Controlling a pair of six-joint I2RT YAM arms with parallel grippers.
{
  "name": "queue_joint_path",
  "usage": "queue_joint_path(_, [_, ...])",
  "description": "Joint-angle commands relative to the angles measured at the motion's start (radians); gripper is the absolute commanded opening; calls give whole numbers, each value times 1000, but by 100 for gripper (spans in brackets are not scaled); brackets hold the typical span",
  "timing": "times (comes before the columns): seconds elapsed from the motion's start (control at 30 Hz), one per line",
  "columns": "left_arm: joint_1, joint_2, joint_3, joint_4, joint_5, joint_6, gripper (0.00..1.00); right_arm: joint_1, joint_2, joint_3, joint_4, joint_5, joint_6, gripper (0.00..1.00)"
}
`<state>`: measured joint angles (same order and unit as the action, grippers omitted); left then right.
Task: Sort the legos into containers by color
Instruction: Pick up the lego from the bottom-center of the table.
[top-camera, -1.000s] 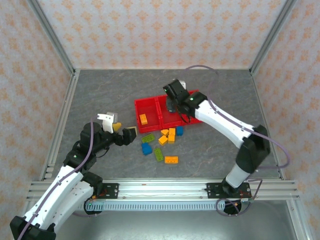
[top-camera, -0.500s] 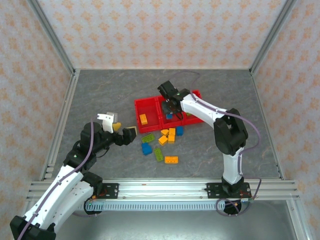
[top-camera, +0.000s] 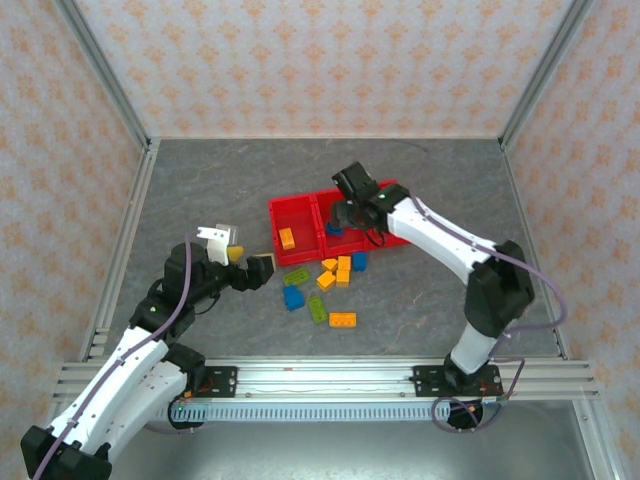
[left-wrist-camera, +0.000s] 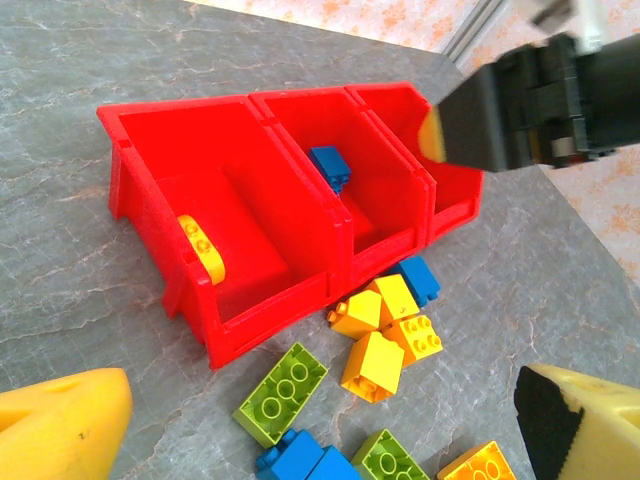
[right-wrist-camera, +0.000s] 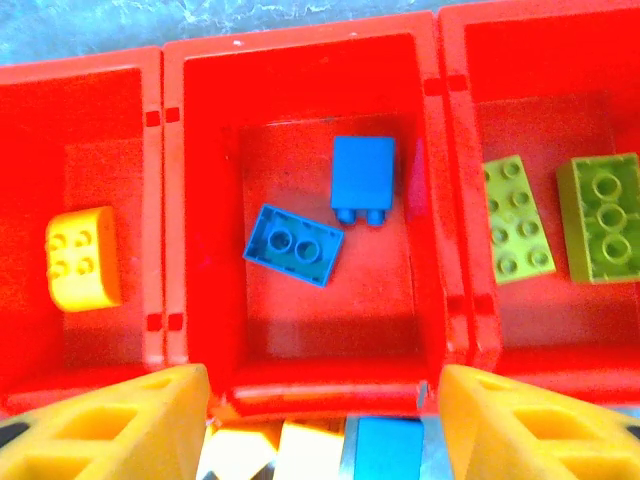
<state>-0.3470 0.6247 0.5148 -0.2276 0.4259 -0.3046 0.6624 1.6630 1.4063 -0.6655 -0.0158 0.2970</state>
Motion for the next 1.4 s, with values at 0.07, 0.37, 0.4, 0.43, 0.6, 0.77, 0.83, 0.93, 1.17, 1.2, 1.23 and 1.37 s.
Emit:
queue_joint_path(0.07, [-7, 9, 1, 15, -3, 10, 99, 45, -132, -146, -7, -62, 117, 65])
queue_joint_path(0.37, [-7, 3, 8, 2, -39, 10, 99, 307, -249, -245, -84, -19, -108, 73])
queue_joint_path(0.4, [-7, 0, 9, -1, -50, 11, 99, 333, -268, -256, -84, 50, -151, 74])
queue_joint_path(0.43, [-7, -3, 10, -3, -56, 10, 99, 342, -278, -262, -83, 74, -179, 74])
queue_joint_path(0.6, [-7, -22, 8, -1, -50, 12, 99, 435, -396, -404, 10, 100, -475, 77])
queue_joint_path(0.77, [-7, -29, 5, 4, -34, 13, 99, 443, -472, -546, 119, 5, -672, 81])
queue_joint_path(0.83, [-7, -31, 7, 2, -33, 13, 99, 448, -476, -594, 172, 7, -721, 82])
queue_joint_path(0.93, [-7, -43, 7, 1, -36, 16, 99, 451, -467, -644, 211, 42, -778, 83])
queue_joint_path(1.17, [-7, -74, 2, 5, -27, 15, 99, 460, -321, -628, 188, 10, -864, 81])
queue_joint_path(1.2, [-7, -75, 2, 5, -26, 16, 99, 460, -302, -623, 183, 8, -872, 80])
queue_joint_path(1.23, [-8, -77, 2, 5, -23, 15, 99, 463, -283, -619, 182, 11, -880, 79])
queue_joint_path(1.37, [-9, -84, 1, 8, -16, 16, 100, 466, -270, -627, 212, -32, -888, 79])
